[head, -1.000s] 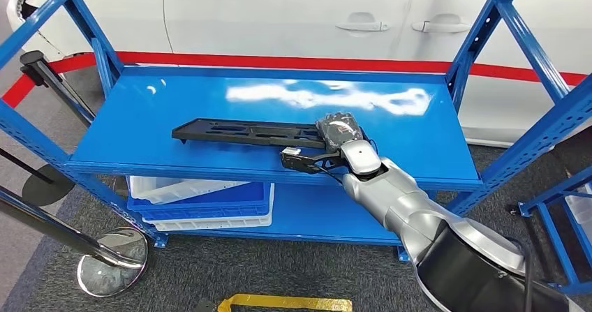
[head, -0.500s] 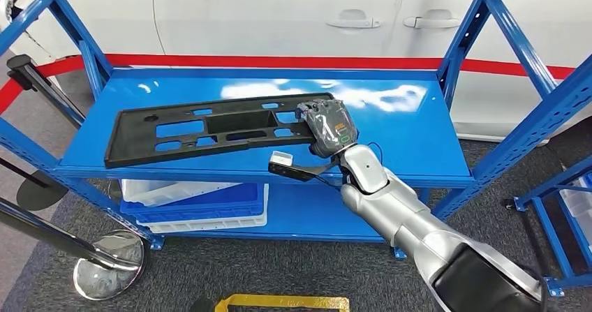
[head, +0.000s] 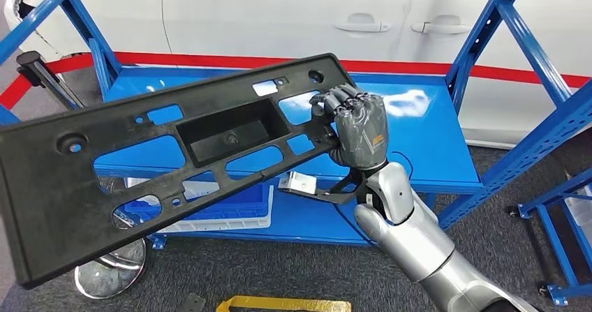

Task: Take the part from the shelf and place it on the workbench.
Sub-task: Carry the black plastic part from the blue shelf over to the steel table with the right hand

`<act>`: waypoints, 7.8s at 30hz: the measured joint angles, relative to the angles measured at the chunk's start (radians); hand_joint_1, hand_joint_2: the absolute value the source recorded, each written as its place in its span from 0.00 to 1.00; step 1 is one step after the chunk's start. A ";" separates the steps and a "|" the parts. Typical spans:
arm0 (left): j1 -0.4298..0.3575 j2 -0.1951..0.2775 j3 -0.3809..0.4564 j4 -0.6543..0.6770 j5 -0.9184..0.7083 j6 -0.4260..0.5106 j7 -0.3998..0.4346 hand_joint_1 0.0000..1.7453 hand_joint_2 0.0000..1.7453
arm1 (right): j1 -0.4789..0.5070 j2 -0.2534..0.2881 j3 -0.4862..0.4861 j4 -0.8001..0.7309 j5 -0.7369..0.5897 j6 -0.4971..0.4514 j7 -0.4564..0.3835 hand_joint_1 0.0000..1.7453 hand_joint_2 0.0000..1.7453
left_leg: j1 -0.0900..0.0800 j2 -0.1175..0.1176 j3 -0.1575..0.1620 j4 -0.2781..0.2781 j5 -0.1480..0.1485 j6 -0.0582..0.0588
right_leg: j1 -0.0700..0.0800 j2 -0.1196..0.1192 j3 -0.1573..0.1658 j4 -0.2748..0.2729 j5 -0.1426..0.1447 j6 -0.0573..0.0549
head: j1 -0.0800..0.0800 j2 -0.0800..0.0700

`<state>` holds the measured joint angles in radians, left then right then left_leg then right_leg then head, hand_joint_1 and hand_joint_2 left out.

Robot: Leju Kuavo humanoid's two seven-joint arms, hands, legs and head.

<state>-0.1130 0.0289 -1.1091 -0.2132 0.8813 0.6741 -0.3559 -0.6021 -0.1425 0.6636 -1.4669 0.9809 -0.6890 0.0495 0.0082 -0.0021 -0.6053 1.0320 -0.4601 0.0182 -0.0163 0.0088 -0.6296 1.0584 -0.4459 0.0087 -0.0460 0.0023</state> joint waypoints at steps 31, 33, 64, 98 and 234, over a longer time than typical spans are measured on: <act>-0.004 -0.067 0.003 0.000 -0.021 -0.110 0.092 0.00 1.00 | 0.243 -0.065 -0.039 -0.433 -0.369 0.104 -0.067 1.00 1.00 | -0.003 0.000 -0.049 0.003 0.056 0.006 | 0.001 0.002 0.103 -0.010 -0.077 0.005 | -0.004 0.000; -0.003 -0.068 0.003 0.000 -0.026 -0.116 0.091 0.00 1.00 | 0.253 -0.068 -0.039 -0.444 -0.367 0.107 -0.055 1.00 1.00 | -0.002 -0.002 -0.054 0.002 0.067 -0.007 | 0.002 0.003 0.092 -0.011 -0.062 -0.008 | -0.005 0.000; -0.009 -0.070 0.000 0.000 -0.053 -0.147 0.121 0.00 1.00 | 0.323 -0.099 -0.039 -0.519 -0.364 0.130 -0.016 1.00 1.00 | -0.003 0.003 -0.066 0.013 0.068 -0.010 | -0.009 -0.002 0.090 0.001 -0.072 -0.003 | -0.015 0.000; -0.009 -0.064 -0.021 0.000 -0.097 -0.104 0.231 0.00 1.00 | 0.343 -0.101 -0.039 -0.519 -0.312 0.114 -0.020 1.00 1.00 | -0.005 0.006 -0.103 0.115 -0.037 -0.025 | -0.002 -0.020 0.085 -0.017 -0.051 -0.035 | -0.021 0.000; -0.003 -0.051 -0.059 0.000 -0.109 -0.099 0.239 0.00 1.00 | 0.376 -0.107 -0.039 -0.531 -0.523 0.119 -0.169 1.00 1.00 | -0.007 0.003 -0.021 -0.027 0.047 0.028 | -0.004 -0.061 0.063 0.043 -0.104 0.029 | -0.118 0.000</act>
<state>-0.1163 -0.0220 -1.1677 -0.2129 0.7727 0.5755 -0.1167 -0.2261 -0.2497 0.6241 -1.9978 0.4580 -0.5696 -0.1196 0.0017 0.0013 -0.6262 1.0046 -0.4134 0.0466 -0.0199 -0.0526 -0.5662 1.1014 -0.5501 0.0378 -0.1641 0.0023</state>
